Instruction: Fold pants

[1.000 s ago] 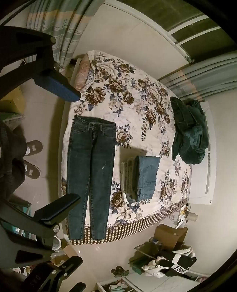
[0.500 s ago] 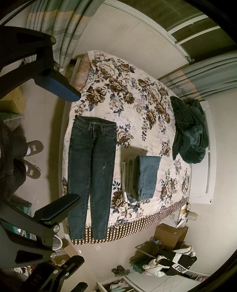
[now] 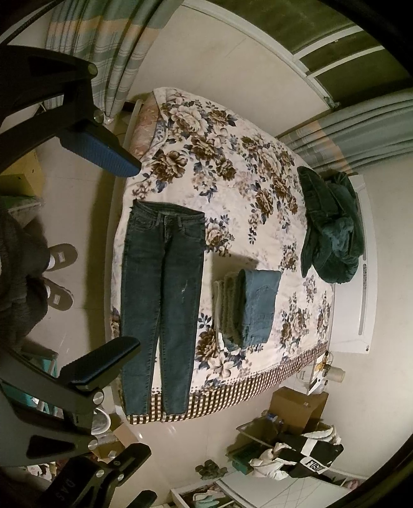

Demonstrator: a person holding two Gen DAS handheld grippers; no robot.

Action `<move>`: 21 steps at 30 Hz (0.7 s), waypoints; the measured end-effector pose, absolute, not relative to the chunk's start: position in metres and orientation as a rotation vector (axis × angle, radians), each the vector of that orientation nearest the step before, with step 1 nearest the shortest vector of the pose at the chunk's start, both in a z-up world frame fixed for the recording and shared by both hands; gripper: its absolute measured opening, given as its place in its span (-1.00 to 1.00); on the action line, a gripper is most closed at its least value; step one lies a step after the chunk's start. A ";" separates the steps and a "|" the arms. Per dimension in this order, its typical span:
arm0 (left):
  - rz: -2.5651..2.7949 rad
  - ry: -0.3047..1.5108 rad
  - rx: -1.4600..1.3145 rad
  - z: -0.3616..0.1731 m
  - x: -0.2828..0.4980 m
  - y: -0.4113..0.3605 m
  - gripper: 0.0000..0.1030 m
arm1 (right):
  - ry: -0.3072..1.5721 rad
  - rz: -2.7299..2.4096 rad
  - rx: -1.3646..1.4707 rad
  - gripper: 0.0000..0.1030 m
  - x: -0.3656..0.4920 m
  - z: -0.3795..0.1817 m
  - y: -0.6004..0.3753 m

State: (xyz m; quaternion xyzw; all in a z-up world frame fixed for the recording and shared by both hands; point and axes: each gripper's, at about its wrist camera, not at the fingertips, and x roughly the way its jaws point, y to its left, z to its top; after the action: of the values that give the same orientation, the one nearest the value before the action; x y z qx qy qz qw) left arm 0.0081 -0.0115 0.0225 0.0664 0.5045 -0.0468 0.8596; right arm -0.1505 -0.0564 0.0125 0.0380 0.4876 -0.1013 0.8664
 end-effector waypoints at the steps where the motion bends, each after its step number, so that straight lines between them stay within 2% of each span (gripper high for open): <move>1: -0.097 1.056 0.137 0.024 -0.002 -0.008 1.00 | 1.020 -0.212 0.078 1.00 -0.151 0.013 -0.056; 21: -0.098 1.053 0.134 0.023 -0.003 -0.007 1.00 | 1.016 -0.211 0.075 1.00 -0.155 0.017 -0.053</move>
State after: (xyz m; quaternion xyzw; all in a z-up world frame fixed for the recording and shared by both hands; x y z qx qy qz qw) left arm -0.0026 -0.0075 0.0228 0.0640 0.5018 -0.0468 0.8613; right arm -0.1548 -0.0534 0.0171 0.0357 0.4856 -0.1008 0.8676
